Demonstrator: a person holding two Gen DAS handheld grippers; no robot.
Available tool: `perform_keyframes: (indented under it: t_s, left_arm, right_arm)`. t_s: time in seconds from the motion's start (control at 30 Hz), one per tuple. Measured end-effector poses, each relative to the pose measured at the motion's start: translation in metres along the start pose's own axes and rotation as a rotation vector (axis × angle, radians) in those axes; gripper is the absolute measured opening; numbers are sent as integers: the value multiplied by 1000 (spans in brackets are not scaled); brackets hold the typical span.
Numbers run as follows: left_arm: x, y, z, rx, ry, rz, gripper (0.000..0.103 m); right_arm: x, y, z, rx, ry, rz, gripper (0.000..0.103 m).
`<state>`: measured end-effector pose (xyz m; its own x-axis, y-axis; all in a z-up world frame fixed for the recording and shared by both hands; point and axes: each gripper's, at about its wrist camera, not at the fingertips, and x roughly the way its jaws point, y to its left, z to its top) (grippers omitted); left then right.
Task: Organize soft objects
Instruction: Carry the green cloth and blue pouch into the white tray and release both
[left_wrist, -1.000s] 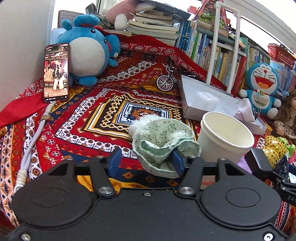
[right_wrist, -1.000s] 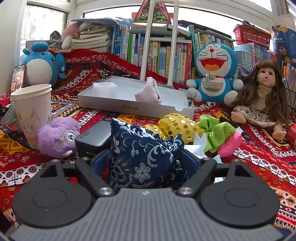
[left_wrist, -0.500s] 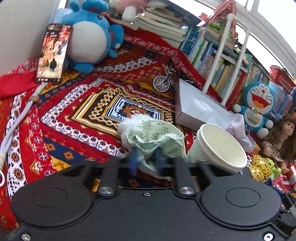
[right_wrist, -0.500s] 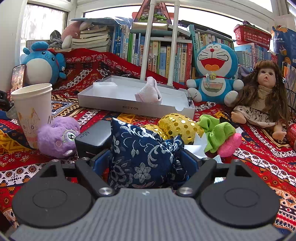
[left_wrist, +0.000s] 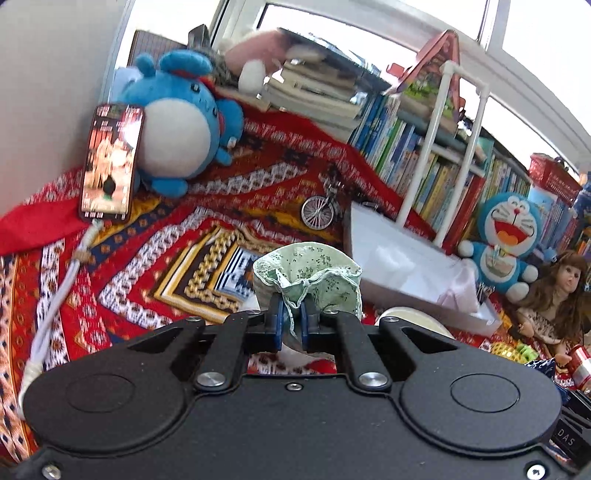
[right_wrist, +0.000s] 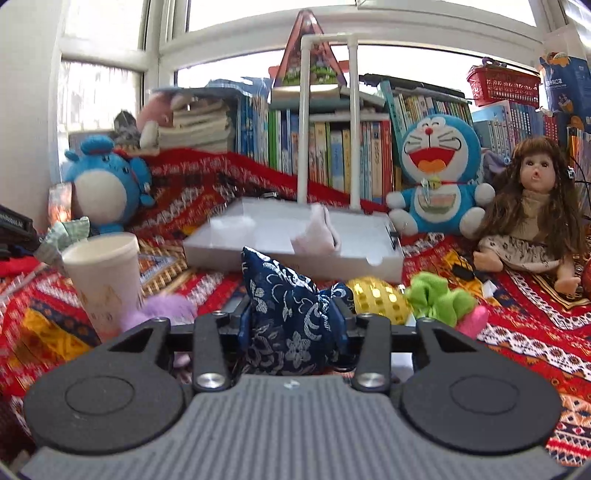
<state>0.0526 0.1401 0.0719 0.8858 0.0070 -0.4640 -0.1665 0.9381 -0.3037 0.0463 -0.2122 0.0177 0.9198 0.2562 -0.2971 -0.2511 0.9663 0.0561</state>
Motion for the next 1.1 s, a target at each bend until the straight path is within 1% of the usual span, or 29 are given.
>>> perform_keyframes:
  t_s: [0.37, 0.5, 0.7, 0.93, 1.1]
  left_arm:
    - [-10, -17, 23, 30, -46, -46, 8]
    - [-9, -25, 35, 35, -51, -73, 8]
    - [-4, -45, 50, 73, -67, -110, 8]
    - [17, -80, 77, 137, -27, -156, 8]
    - [42, -106, 93, 191, 29, -160, 8]
  right_arm:
    - [-1, 5, 20, -18, -55, 29, 43]
    - [0, 3, 29, -8, -70, 41, 43]
    - [8, -3, 45, 17, -81, 58, 43]
    - [27, -17, 72, 63, -90, 76, 43]
    - [44, -32, 91, 111, -77, 86, 43]
